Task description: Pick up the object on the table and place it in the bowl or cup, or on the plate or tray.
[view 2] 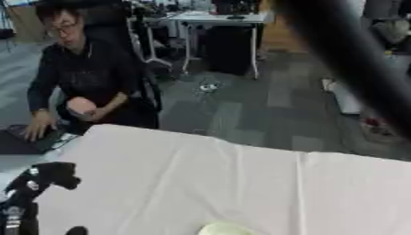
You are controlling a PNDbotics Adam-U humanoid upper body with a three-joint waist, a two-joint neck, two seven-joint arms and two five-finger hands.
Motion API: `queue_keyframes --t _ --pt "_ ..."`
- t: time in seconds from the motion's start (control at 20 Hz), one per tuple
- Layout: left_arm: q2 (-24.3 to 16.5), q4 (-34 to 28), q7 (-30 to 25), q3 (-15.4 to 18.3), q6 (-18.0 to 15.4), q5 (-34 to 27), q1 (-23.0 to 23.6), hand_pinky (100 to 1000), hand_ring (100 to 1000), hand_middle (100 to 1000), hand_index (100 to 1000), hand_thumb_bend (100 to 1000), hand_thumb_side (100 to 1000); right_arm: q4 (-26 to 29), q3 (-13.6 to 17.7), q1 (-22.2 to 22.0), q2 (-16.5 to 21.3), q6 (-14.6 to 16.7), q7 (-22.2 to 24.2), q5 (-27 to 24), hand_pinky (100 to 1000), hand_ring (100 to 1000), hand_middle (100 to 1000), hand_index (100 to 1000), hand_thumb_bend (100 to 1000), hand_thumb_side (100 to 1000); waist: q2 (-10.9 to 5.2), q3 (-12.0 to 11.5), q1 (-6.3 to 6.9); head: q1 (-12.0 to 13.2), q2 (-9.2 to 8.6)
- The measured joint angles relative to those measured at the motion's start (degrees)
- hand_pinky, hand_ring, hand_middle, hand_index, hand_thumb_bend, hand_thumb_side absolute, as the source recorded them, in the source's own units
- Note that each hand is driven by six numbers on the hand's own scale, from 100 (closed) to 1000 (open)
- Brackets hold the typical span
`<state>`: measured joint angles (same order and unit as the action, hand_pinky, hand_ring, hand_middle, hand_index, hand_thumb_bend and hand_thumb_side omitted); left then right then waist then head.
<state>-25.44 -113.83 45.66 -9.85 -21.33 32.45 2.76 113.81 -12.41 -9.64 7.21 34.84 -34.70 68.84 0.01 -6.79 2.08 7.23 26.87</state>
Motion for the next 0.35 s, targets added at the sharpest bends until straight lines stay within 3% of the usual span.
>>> queue_keyframes --t 0.35 --pt "-0.17 0.0 0.21 0.01 -0.84 -0.16 0.04 425 521 613 688 499 761 0.0 0.23 0.0 -0.04 0.0 0.0 0.67 319 309 226 349 216 773 0.11 -0.04 -0.16 -0.76 -0.46"
